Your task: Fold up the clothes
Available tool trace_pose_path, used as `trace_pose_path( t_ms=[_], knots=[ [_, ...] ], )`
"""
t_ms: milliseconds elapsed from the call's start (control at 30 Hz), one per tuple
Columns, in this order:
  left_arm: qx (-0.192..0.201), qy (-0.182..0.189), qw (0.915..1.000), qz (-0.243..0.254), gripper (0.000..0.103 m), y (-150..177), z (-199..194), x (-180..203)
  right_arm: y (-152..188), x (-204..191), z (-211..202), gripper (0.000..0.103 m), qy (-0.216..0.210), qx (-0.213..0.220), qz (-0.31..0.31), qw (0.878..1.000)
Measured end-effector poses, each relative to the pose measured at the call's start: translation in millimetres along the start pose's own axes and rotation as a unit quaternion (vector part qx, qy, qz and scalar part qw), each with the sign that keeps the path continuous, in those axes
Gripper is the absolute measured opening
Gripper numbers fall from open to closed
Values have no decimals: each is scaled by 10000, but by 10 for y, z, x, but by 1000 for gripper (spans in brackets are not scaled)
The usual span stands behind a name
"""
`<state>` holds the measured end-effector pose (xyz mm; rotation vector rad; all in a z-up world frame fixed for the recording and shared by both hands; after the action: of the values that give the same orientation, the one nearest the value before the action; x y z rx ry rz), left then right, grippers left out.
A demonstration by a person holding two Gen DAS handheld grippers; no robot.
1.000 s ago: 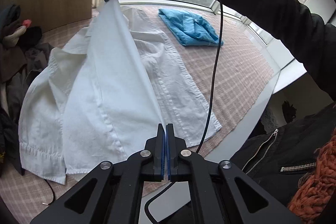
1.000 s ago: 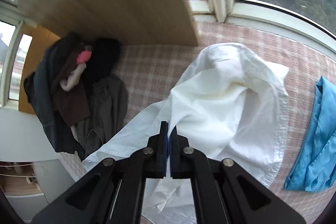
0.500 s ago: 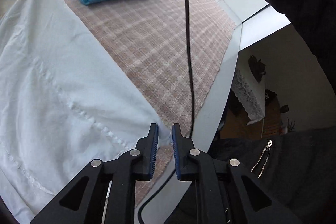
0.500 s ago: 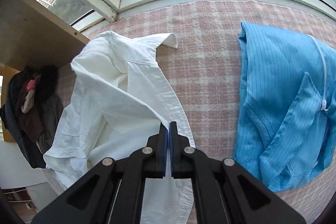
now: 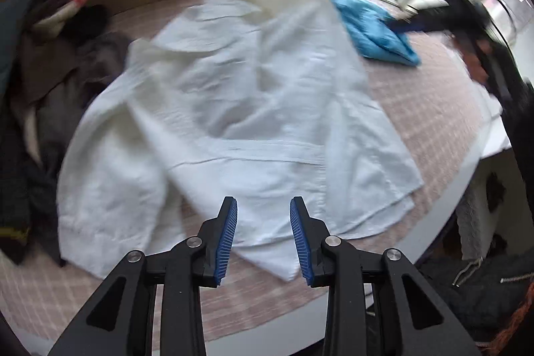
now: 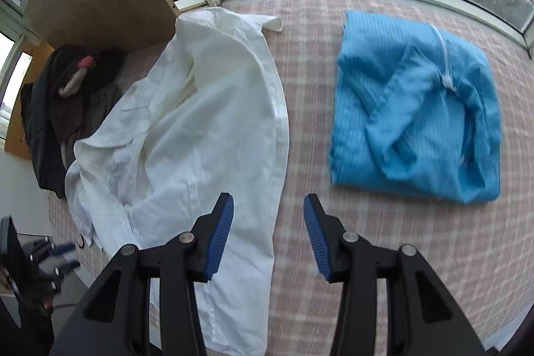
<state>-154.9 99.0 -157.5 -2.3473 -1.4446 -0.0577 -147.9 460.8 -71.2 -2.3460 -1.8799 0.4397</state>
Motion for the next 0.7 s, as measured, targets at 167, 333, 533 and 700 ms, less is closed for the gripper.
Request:
trace_pose_path(
  t_ms=[167,333,533,700],
  knots=[
    [-130,-122,9993,-319,33,23,247,-377,727,121,202,43,119,-153,241,9995],
    [-618,22,9980,-84,34,53,710,-184,1195,95,396,43,510,-119,298,9982],
    [-767,105,9969,-160,37,80,957,-136,1590,1,581,43,500,-424,332,9973],
    [-770,97,9970,-18,24,68,952,-55,1699,-4,647,44,460,-439,363,9973]
  ],
)
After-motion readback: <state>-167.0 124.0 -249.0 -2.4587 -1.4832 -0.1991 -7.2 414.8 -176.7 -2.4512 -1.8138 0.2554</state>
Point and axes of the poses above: each gripper's, at about its wrist camera, not at the fingertips, and z roughly the way its jaws point, x to its right, y to its underside, the point moved 1 cm from there along z, roughly the way its jaws point, and after that the axes turned 1 degree about -z, right-handed, at the moved point
